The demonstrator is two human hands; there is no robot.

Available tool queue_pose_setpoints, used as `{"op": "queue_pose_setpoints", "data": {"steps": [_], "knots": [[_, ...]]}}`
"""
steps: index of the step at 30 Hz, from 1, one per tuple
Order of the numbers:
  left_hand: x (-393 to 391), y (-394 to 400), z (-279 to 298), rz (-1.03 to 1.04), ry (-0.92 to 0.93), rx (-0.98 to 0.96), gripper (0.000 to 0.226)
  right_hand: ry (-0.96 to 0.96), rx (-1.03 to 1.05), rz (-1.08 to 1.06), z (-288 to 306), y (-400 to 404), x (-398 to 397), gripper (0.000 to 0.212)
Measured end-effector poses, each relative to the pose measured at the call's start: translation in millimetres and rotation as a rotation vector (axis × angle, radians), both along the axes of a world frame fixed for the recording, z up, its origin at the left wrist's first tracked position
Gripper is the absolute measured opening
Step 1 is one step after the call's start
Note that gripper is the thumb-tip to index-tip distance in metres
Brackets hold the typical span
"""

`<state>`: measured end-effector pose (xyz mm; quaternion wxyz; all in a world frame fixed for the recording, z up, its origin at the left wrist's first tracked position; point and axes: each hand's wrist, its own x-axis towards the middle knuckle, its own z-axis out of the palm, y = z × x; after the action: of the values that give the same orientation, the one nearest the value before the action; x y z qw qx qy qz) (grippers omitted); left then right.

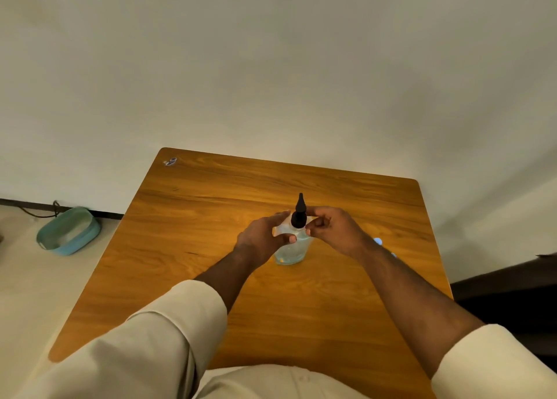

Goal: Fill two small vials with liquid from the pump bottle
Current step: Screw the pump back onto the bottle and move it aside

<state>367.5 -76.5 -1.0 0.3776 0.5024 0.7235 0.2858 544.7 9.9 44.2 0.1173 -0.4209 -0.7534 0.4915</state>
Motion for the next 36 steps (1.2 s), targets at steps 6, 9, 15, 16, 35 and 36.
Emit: {"op": "queue_pose_setpoints", "data": {"steps": [6,9,15,16,35,36], "knots": [[-0.3,-0.4,1.4,0.006,-0.028,0.005,0.071,-0.161,0.219,-0.020,2.0,-1.8,1.5,0.018],[-1.3,0.2,3.3,0.000,-0.022,-0.005,0.071,-0.067,0.149,-0.107,2.4,1.7,-2.8,0.030],[-2.1,-0.1,4.7,-0.002,0.026,-0.016,0.070,0.057,0.087,-0.188,-12.4,-9.7,-12.0,0.034],[-1.6,-0.3,4.4,-0.002,0.031,-0.012,0.070,0.058,0.130,-0.203,-14.2,-11.3,-9.4,0.023],[-0.8,1.5,3.2,-0.009,0.001,0.008,0.072,-0.056,0.100,-0.028,4.5,12.7,-4.5,0.052],[-0.7,1.3,2.6,-0.009,-0.002,0.009,0.072,-0.064,0.068,0.028,6.9,13.9,-6.4,0.052]]}}
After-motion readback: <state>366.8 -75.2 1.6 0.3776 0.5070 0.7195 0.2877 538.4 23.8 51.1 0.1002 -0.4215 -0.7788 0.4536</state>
